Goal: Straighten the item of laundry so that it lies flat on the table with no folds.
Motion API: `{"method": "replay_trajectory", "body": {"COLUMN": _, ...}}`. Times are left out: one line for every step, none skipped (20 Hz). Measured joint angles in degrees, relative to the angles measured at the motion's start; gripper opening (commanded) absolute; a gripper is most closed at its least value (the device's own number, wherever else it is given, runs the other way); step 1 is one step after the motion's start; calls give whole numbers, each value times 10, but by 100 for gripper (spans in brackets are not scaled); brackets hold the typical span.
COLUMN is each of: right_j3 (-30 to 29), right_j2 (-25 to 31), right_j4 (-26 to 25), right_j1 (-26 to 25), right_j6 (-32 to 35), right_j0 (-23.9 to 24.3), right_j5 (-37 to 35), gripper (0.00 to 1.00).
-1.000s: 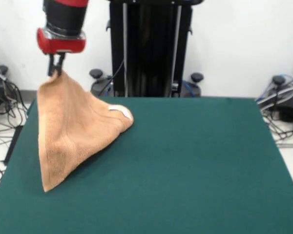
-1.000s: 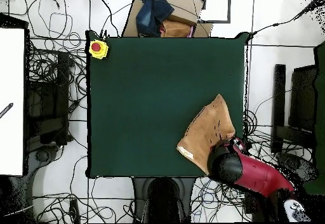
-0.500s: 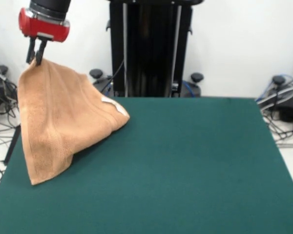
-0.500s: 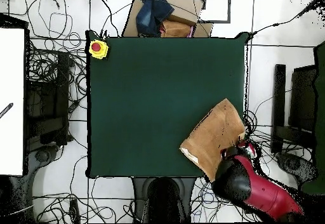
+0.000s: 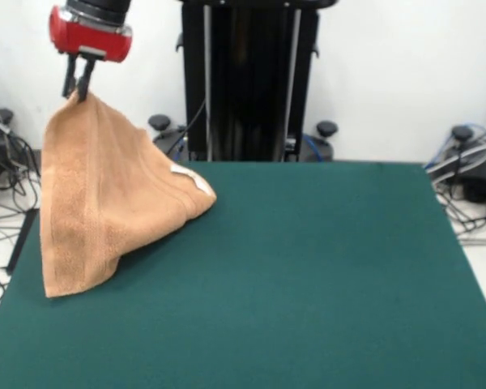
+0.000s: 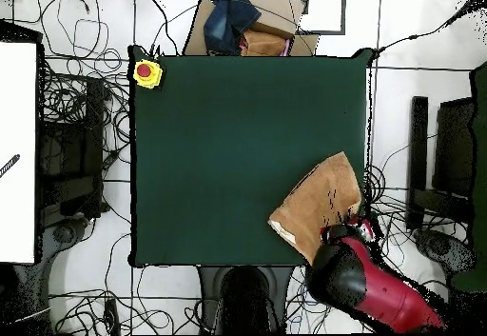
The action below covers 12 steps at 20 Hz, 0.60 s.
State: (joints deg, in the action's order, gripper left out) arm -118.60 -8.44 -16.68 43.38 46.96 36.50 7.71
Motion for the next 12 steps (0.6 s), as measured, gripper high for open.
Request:
{"method": "replay_trajectory", "body": {"right_j3": -15, "right_j2": -13, "right_j4": 28, "right_j1": 10, "right_j6": 2, "right_j0": -34, "right_j5": -1, "gripper": 0}}
{"method": "replay_trajectory", "body": {"right_j3": -22, "right_j2": -22, "right_j4": 43, "right_j1": 16, "right_j6": 4, "right_j0": -54, "right_j5": -3, "gripper": 0}}
{"method": "replay_trajectory", "body": {"right_j3": -27, "right_j2": -29, "right_j4": 54, "right_j1": 21, "right_j6": 5, "right_j0": -71, "right_j5": -5, "gripper": 0}}
{"method": "replay_trajectory", "body": {"right_j3": -32, "right_j2": -37, "right_j4": 66, "right_j1": 27, "right_j6": 7, "right_j0": -89, "right_j5": -9, "gripper": 0}}
{"method": "replay_trajectory", "body": {"right_j3": -42, "right_j2": -55, "right_j4": 93, "right_j1": 41, "right_j6": 14, "right_j0": -133, "right_j5": -22, "gripper": 0}}
{"method": "replay_trajectory", "body": {"right_j3": -52, "right_j2": -73, "right_j4": 117, "right_j1": 58, "right_j6": 24, "right_j0": -177, "right_j5": -41, "gripper": 0}}
{"method": "replay_trajectory", "body": {"right_j3": -59, "right_j2": -90, "right_j4": 139, "right_j1": 75, "right_j6": 34, "right_j0": -219, "right_j5": -64, "gripper": 0}}
{"method": "replay_trajectory", "body": {"right_j3": -62, "right_j2": -99, "right_j4": 148, "right_j1": 83, "right_j6": 41, "right_j0": -239, "right_j5": -78, "gripper": 0}}
{"method": "replay_trajectory", "body": {"right_j3": -65, "right_j2": -108, "right_j4": 157, "right_j1": 92, "right_j6": 47, "right_j0": -258, "right_j5": -91, "gripper": 0}}
{"method": "replay_trajectory", "body": {"right_j3": -67, "right_j2": -115, "right_j4": 164, "right_j1": 99, "right_j6": 52, "right_j0": -274, "right_j5": -104, "gripper": 0}}
{"method": "replay_trajectory", "body": {"right_j3": -70, "right_j2": -141, "right_j4": 180, "right_j1": 118, "right_j6": 71, "right_j0": -321, "right_j5": -144, "gripper": 0}}
{"method": "replay_trajectory", "body": {"right_j3": -70, "right_j2": -156, "right_j4": 187, "right_j1": 127, "right_j6": 82, "right_j0": -345, "right_j5": -168, "gripper": 0}}
